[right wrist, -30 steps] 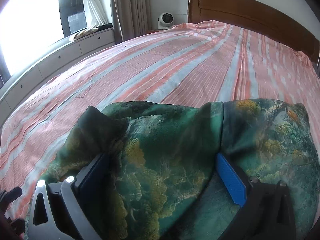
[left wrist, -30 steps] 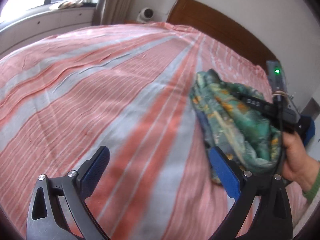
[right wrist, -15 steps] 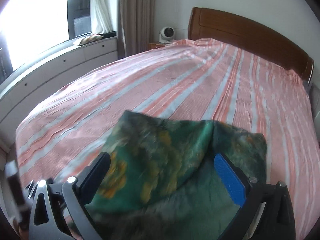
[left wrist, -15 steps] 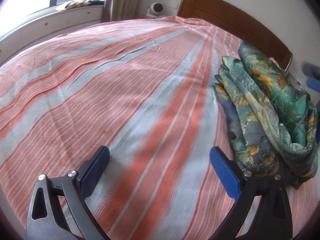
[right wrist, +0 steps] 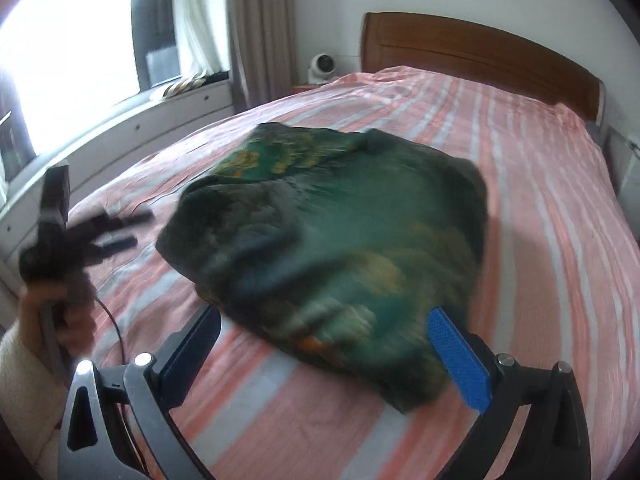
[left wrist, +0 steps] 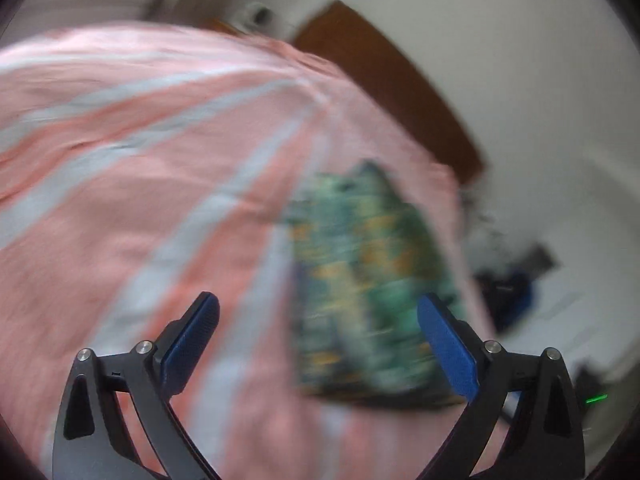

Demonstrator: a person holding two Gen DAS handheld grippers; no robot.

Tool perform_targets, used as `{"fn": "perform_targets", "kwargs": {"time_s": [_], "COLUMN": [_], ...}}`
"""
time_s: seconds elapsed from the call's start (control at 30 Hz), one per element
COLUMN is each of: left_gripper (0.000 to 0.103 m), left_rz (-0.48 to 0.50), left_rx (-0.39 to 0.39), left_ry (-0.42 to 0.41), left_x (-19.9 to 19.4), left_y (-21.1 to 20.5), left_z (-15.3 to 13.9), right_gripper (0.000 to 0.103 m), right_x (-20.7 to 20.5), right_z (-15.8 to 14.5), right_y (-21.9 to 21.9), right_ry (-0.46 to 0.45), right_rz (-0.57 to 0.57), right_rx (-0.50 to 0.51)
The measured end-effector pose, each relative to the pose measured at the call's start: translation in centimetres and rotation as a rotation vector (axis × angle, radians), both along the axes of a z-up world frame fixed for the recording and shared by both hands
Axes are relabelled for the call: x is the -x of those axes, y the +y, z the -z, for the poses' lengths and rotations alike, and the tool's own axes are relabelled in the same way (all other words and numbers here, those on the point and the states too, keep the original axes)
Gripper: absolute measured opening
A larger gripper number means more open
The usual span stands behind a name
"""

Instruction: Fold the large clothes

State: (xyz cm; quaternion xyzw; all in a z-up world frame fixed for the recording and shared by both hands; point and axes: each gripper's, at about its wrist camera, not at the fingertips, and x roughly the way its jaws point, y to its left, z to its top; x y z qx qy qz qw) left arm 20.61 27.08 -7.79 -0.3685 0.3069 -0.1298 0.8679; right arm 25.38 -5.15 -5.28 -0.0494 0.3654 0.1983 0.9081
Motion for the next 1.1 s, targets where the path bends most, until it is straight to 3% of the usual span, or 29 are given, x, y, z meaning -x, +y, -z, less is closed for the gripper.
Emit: {"fn": "perform_targets", "kwargs": {"time_s": [0.03, 0.1, 0.17, 0.27, 0.33, 0.47, 0.53, 0.7, 0.77, 0.9, 1.1], "left_gripper": [0.099, 0.099, 0.099, 0.101, 0.103, 0.103, 0.103, 0.103, 0.103, 0.103, 0.103], "left_rz": [0.097, 0.216, 0.274, 0.333, 0.352, 0.346, 0.349, 0.373, 0.383, 0.383, 0.378], "left_rx": [0.054, 0.071, 0.004, -0.147, -0.165, -0.093, -0.109, -0.054, -0.040, -0.043, -0.029], "left_ry": [-0.004, 0.040, 0.127, 0.346, 0.409, 0.430, 0.420, 0.380, 0.377, 0.382, 0.408], "left_x": [-2.0, -5.7, -9.3, -14.1, -15.0, -15.1, -15.1, -15.0, -15.0, -15.3, -16.9], "left_y": [-0.7, -2.2, -3.8, -5.7, -5.7, -4.9, -5.0, -4.7, -4.2, -3.5, -5.0], "left_z": [-1.0, -1.9, -1.5, 2.4, 4.9, 7.0, 7.3, 8.4, 8.7, 9.1, 9.9], "right_gripper": [0.102, 0.102, 0.102, 0.102, 0.102, 0.102, 0.102, 0.102, 0.102, 0.102, 0.103], "right_x": [0.2, -0.3, -1.3, -3.1, -5.1, -9.0, -11.0, -11.1, -11.2, -12.7, -16.6], "right_z": [0.2, 0.8, 1.3, 1.4, 1.7, 3.6, 4.9, 6.4, 7.4, 8.8, 11.0], "right_y": [-1.8, -4.1, -6.6, -9.6, -11.5, -13.5, -13.8, -14.1, -13.8, -11.9, -11.1], "right_ry": [0.012, 0.040, 0.082, 0.124, 0.163, 0.269, 0.323, 0.287, 0.325, 0.376, 0.489], "right_rz": [0.032, 0.075, 0.132, 0.173, 0.184, 0.179, 0.169, 0.207, 0.169, 0.082, 0.024], "right_rx": [-0.009, -0.021, -0.060, -0.207, -0.338, -0.527, -0.577, -0.584, -0.632, -0.610, -0.726]}}
